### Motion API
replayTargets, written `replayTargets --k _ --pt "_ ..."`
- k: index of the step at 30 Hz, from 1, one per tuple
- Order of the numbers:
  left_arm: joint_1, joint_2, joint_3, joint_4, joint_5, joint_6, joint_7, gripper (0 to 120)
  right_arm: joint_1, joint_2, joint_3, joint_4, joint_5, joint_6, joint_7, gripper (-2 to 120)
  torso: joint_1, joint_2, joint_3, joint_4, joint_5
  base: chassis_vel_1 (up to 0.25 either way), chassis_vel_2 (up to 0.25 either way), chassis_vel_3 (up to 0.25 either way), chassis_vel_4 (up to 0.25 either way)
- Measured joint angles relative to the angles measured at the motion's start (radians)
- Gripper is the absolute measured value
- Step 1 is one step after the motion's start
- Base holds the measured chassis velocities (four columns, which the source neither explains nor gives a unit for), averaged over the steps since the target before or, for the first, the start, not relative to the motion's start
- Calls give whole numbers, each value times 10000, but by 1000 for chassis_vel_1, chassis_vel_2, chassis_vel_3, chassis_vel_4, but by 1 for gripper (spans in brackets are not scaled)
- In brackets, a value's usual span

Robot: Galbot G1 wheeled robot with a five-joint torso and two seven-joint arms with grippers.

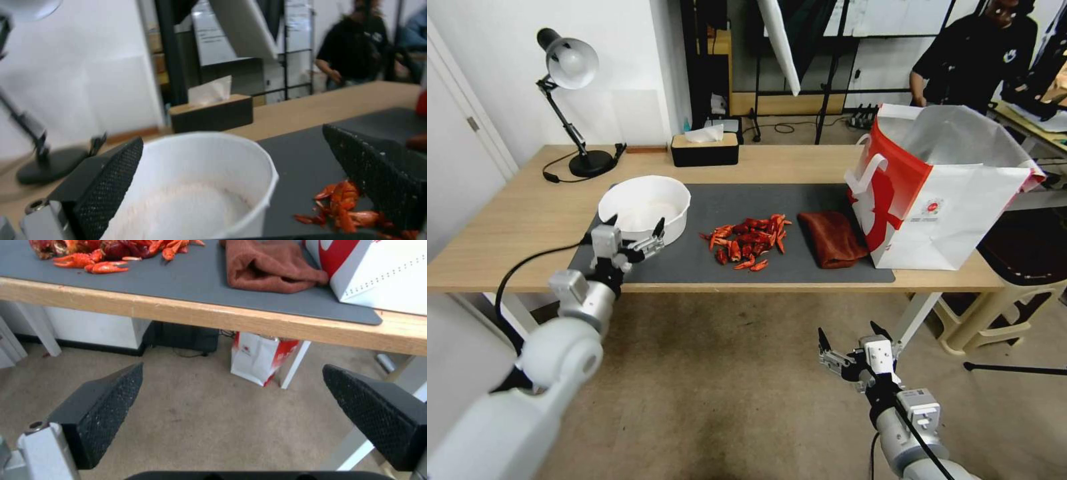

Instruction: Sweep shrimp from table into container with towel, then put container into takeout bag.

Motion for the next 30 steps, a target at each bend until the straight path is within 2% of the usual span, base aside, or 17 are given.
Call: replayTargets --k 2,3,4,6,7,8,10,11,14,15,18,19,21,26,28,29,30 --pt "-801 638 47 515 16 -5 945 100 24 0 -30 -71 -11 -6 -5 100 1 0 0 -6 6 0 0 0 0" --pt "-801 638 47 515 16 -5 945 100 24 0 -30 -71 -11 -6 -5 100 1 0 0 -6 6 0 0 0 0" --pt "-1075 897 55 728 36 -20 1417 100 54 -14 -49 -103 -19 -18 -15 100 1 0 0 -7 -3 0 0 0 0" --pt "-1696 1459 50 1248 138 -57 2675 100 117 -46 -97 -154 -36 -42 -45 100 1 0 0 1 7 0 0 0 0" --pt "-1696 1459 50 1248 138 -57 2675 100 117 -46 -97 -154 -36 -42 -45 100 1 0 0 1 7 0 0 0 0" --pt "-1959 1665 65 1500 208 -117 3326 100 135 -59 -113 -174 -37 -46 -50 100 0 0 0 0 2 0 0 0 0" --pt "-2658 2180 122 2297 559 -375 5161 100 198 -112 -149 -242 -38 -49 -54 100 0 0 0 -4 4 0 0 0 0" --pt "-2658 2180 122 2297 559 -375 5161 100 198 -112 -149 -242 -38 -49 -54 100 0 0 0 -4 4 0 0 0 0" --pt "-3430 2667 226 3298 1146 -999 7475 100 346 -208 -245 -414 -20 -62 -58 100 0 0 0 -1 3 0 0 0 0" --pt "-3430 2667 226 3298 1146 -999 7475 100 346 -208 -245 -414 -20 -62 -58 100 0 0 0 -1 3 0 0 0 0" --pt "-3960 2887 343 4067 1504 -1628 9927 100 511 -313 -396 -638 -2 -80 -63 100 0 0 -1 -1 4 0 0 0 0" --pt "-3960 2887 343 4067 1504 -1628 9927 100 511 -313 -396 -638 -2 -80 -63 100 0 0 -1 -1 4 0 0 0 0" --pt "-4317 2918 617 4440 1756 -1902 10748 100 551 -334 -461 -703 -2 -83 -66 100 0 0 -1 2 3 0 0 0 0" --pt "-4750 2851 1030 4834 2190 -2176 11104 100 592 -331 -514 -738 -22 -88 -70 100 0 0 -1 -2 3 0 0 0 0" --pt "-5322 2678 1506 5282 2525 -2388 11418 100 578 -302 -539 -741 -82 -91 -77 100 0 0 -1 -2 3 0 0 0 0" --pt "-5322 2678 1506 5282 2525 -2388 11418 100 578 -302 -539 -741 -82 -91 -77 100 0 0 -1 -2 3 0 0 0 0" --pt "-5628 2577 1757 5541 2739 -2533 11619 100 558 -284 -545 -740 -112 -91 -82 100 1 0 -1 -4 2 0 0 0 0"
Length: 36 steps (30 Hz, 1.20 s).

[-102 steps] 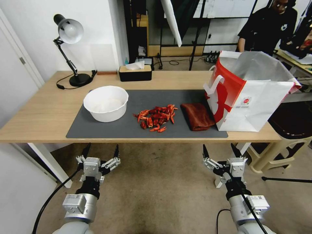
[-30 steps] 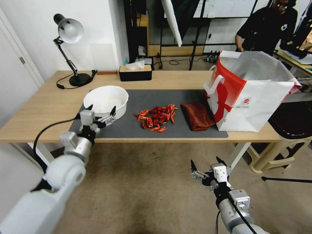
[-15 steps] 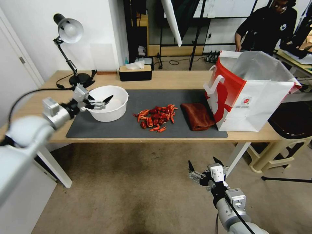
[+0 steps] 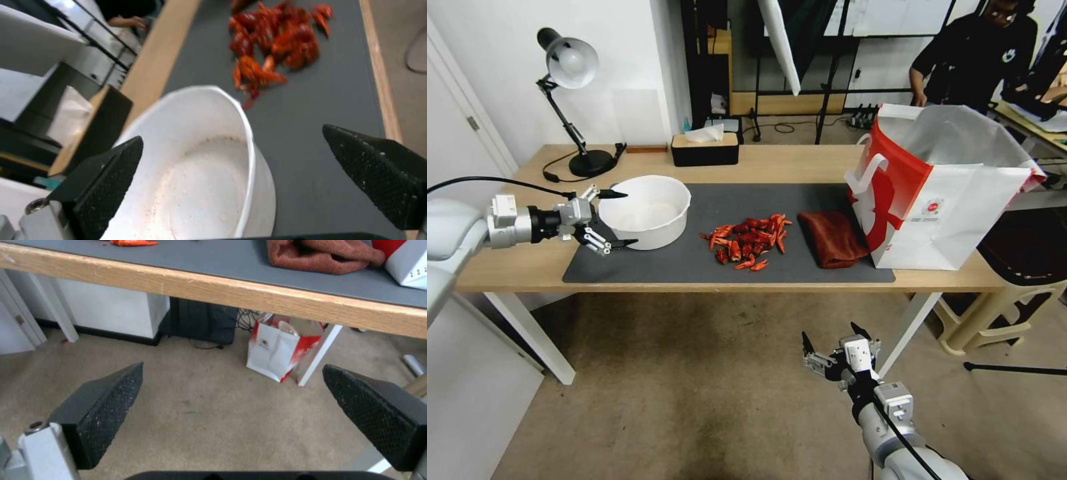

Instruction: Sweep shrimp from table into container with towel, then put container into takeout bag.

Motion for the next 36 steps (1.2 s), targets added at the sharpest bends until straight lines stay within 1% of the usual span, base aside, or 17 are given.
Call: replayTargets --k 1,2,3,5,6,9,10,12,13,14,17,18,22,27,31,35,36 --pt "-299 -89 216 211 255 -139 165 100 -22 15 0 0 -26 0 -2 100 1 0 0 1 1 0 0 0 0" --pt "-752 -202 589 502 613 -294 453 100 -58 34 1 3 -61 5 -3 100 0 0 0 2 1 0 0 0 0" --pt "-752 -202 589 502 613 -294 453 100 -58 34 1 3 -61 5 -3 100 0 0 0 2 1 0 0 0 0" --pt "-1418 -376 1158 851 1000 -447 1012 100 -114 61 17 31 -111 13 -6 100 0 0 0 3 2 0 0 0 0" --pt "-1418 -376 1158 851 1000 -447 1012 100 -114 61 17 31 -111 13 -6 100 0 0 0 3 2 0 0 0 0" --pt "-2462 -740 2011 1351 1733 -684 1805 100 -179 83 42 64 -161 31 -8 100 0 0 0 0 3 0 0 0 0" --pt "-2462 -740 2011 1351 1733 -684 1805 100 -179 83 42 64 -161 31 -8 100 0 0 0 0 3 0 0 0 0" --pt "-2824 -904 2306 1522 2104 -801 1964 100 -195 89 58 73 -167 36 -8 100 1 0 0 0 2 0 0 0 0" --pt "-3147 -1048 2543 1715 2377 -884 2016 100 -201 106 67 76 -170 45 -6 100 1 0 0 -1 3 0 0 0 0" --pt "-3147 -1048 2543 1715 2377 -884 2016 100 -201 106 67 76 -170 45 -6 100 1 0 0 -1 3 0 0 0 0" --pt "-3549 -1254 2780 2061 2978 -1136 2196 100 -222 122 72 78 -180 61 0 100 0 0 0 3 3 0 0 0 0" --pt "-3549 -1254 2780 2061 2978 -1136 2196 100 -222 122 72 78 -180 61 0 100 0 0 0 3 3 0 0 0 0" --pt "-4060 -1539 3052 2533 4025 -1621 2419 100 -223 135 76 74 -191 74 15 100 0 0 0 3 3 0 0 0 0" --pt "-4275 -1711 3163 2754 4421 -1755 2671 96 -213 138 77 40 -191 77 22 100 0 1 0 2 3 0 0 0 0" --pt "-4374 -1814 3253 2877 4753 -1901 2836 90 -197 137 76 21 -192 77 24 100 -1 2 -1 3 3 0 0 0 0" --pt "-4461 -1923 3355 2948 5179 -2047 2915 69 -169 114 88 -31 -191 77 29 100 -1 2 -1 3 3 0 0 0 0" --pt "-4461 -1923 3355 2948 5179 -2047 2915 69 -169 114 88 -31 -191 77 29 100 -1 2 -1 3 3 0 0 0 0"
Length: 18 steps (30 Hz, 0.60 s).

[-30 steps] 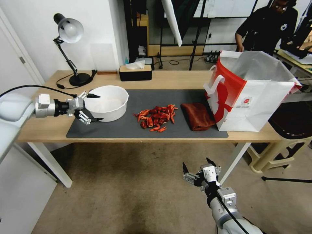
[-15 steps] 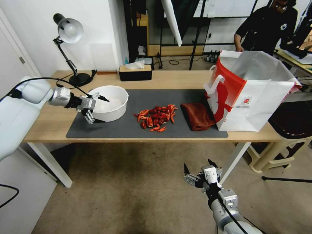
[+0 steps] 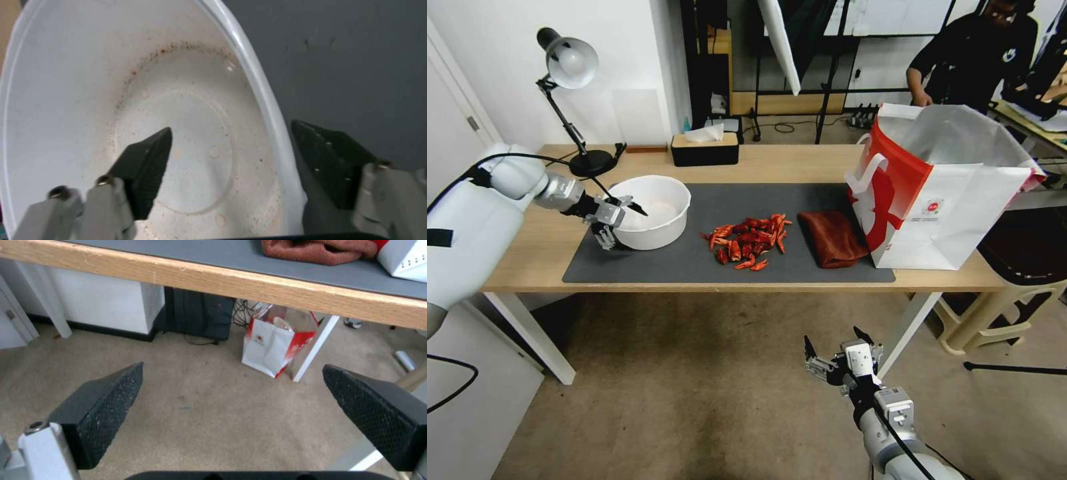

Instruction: Sweep shrimp from table into container with towel, then put container into takeout bag.

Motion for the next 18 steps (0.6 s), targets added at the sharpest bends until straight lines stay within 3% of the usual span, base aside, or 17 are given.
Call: replayTargets --k 18 --pt "-237 -194 250 281 270 -218 616 4 -7 -8 -4 -99 -16 43 -12 100 0 0 0 0 0 0 0 0 0"
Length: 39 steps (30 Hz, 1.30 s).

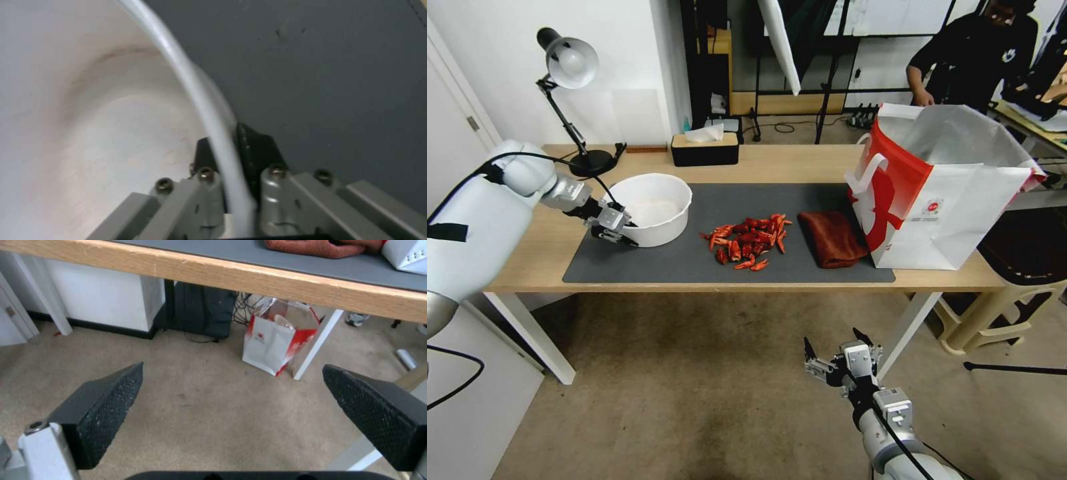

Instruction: Sweep shrimp from table into container with towel, then put container into takeout bag.

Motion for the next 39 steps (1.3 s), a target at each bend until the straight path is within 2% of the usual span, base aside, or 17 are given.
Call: replayTargets --k 1,11,15,18,19,23,24,27,28,31,32,35,37,39 --pt "3 3 0 0 -9 -20 26 0 0 0 -4 -7 -4 4 -1 100 0 -1 0 0 0 0 0 0 0" --pt "124 217 -151 -146 -167 -174 110 0 5 8 -31 -41 -38 27 -25 100 0 0 0 0 0 0 0 0 0" --pt "337 483 -326 -575 -346 -260 110 0 5 8 -48 -43 -40 27 -35 100 0 -1 0 -3 0 0 0 0 0" --pt "891 1017 -661 -1525 -752 -378 83 0 6 13 -55 -43 -41 27 -39 100 0 0 0 1 0 0 0 0 0" --pt "891 1017 -661 -1525 -752 -378 83 0 6 13 -55 -43 -41 27 -39 100 0 0 0 1 0 0 0 0 0" --pt "2260 1919 -1418 -3603 -1191 -620 -20 0 9 6 -50 -40 -46 27 -45 100 -1 -1 0 3 0 0 0 0 0" --pt "2260 1919 -1418 -3603 -1191 -620 -20 0 9 6 -50 -40 -46 27 -45 100 -1 -1 0 3 0 0 0 0 0" --pt "3516 2616 -2057 -5332 -1717 -660 -174 0 5 -1 -33 -25 -46 27 -50 100 -1 0 -1 2 1 0 0 0 0" --pt "3516 2616 -2057 -5332 -1717 -660 -174 0 5 -1 -33 -25 -46 27 -50 100 -1 0 -1 2 1 0 0 0 0" --pt "4437 3094 -2443 -6920 -2173 -652 -295 0 -5 13 -28 -21 -53 28 -52 100 -1 0 -1 -2 2 0 0 0 0" --pt "4437 3094 -2443 -6920 -2173 -652 -295 0 -5 13 -28 -21 -53 28 -52 100 -1 0 -1 -2 2 0 0 0 0" --pt "4919 3273 -2595 -7729 -2326 -648 -308 0 -23 35 -23 4 -73 28 -52 100 -1 0 -1 -1 0 0 0 0 0" --pt "4966 3288 -2611 -7803 -2329 -648 -308 0 -24 36 -23 6 -74 28 -52 100 -1 0 -2 -1 0 0 0 0 0" --pt "5679 3427 -2829 -8648 -2296 -713 -308 0 -69 62 -2 56 -94 29 -53 100 -1 0 -2 -2 2 0 0 0 0"
